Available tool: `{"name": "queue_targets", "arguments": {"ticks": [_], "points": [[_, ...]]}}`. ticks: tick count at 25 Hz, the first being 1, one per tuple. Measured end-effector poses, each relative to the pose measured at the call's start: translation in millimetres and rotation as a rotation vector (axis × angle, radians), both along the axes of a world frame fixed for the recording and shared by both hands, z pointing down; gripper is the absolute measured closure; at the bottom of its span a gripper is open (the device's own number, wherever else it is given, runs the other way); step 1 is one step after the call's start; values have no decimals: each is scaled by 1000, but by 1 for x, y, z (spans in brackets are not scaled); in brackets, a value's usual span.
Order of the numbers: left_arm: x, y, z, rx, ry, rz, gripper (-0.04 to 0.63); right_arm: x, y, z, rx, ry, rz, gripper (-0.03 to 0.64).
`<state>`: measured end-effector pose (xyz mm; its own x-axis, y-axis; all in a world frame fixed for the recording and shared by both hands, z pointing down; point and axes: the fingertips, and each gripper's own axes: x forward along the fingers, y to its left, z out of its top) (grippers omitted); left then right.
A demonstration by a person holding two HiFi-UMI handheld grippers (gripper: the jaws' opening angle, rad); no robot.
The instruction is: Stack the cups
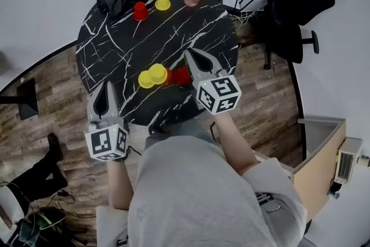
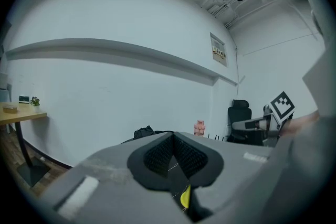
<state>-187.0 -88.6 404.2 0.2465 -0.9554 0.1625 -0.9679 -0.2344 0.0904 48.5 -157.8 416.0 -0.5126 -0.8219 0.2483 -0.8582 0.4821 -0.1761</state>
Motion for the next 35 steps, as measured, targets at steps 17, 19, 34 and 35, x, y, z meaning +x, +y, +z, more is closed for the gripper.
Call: {"name": "queue_targets", "arguments": {"ticks": [17, 19, 34, 35], "points": [[29, -45, -8, 10, -17, -136, 589, 27, -100, 16, -69, 71, -138, 615], [30, -47, -6, 3, -20, -157, 589, 27, -114, 28, -102, 93, -148, 615], [26, -46, 1, -29, -28, -353, 589, 2, -221, 106, -266, 177, -243, 436], [25, -44, 2, -33, -30, -365, 589, -1, -227, 112, -276, 182, -250, 434]]}}
